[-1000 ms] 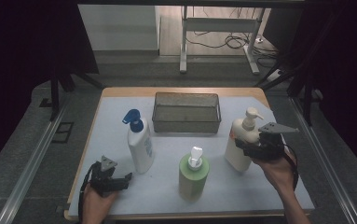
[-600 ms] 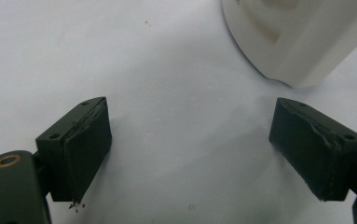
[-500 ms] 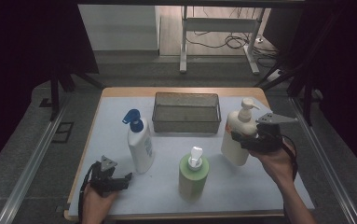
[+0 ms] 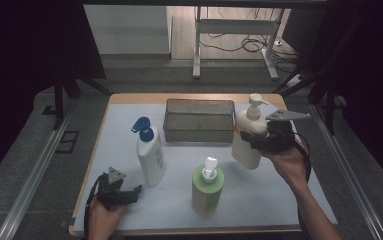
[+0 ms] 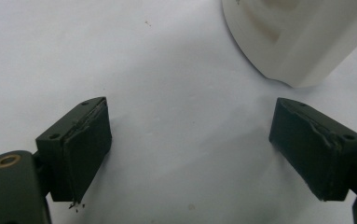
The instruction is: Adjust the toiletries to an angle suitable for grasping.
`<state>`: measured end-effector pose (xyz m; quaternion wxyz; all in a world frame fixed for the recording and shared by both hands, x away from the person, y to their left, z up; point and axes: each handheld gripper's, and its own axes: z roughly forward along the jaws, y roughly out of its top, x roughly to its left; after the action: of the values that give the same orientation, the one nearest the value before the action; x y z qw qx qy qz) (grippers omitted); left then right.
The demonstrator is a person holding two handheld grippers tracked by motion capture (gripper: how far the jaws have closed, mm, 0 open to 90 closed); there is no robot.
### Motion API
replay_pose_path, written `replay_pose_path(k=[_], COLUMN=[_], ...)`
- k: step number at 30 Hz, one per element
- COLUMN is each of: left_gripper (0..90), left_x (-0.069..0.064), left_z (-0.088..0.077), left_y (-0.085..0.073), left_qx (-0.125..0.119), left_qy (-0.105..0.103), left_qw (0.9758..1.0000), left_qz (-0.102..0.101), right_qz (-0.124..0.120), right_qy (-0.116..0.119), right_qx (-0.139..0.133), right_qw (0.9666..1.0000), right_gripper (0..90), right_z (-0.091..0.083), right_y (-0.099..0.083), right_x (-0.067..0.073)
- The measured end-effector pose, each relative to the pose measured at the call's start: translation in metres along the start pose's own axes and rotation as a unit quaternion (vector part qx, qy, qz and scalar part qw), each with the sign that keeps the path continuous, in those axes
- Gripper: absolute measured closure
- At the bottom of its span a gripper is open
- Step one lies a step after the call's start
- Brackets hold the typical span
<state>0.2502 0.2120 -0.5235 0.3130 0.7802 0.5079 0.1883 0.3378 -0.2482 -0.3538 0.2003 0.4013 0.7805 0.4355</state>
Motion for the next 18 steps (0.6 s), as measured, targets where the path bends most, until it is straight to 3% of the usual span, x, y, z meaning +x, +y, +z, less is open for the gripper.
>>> replay_pose_path(k=[18], left_gripper=[12.7], left_x=[0.0], left_z=[0.0], left_y=[0.0], left_qx=[-0.001], left_qy=[0.001], left_qw=[1.0], left_qz=[0.0], right_qz=[0.0], right_qy=[0.017], right_qx=[-0.008], right_qw=[0.9998], right_gripper=[37.5], right_z=[0.026], right_y=[0.031], right_x=[0.01])
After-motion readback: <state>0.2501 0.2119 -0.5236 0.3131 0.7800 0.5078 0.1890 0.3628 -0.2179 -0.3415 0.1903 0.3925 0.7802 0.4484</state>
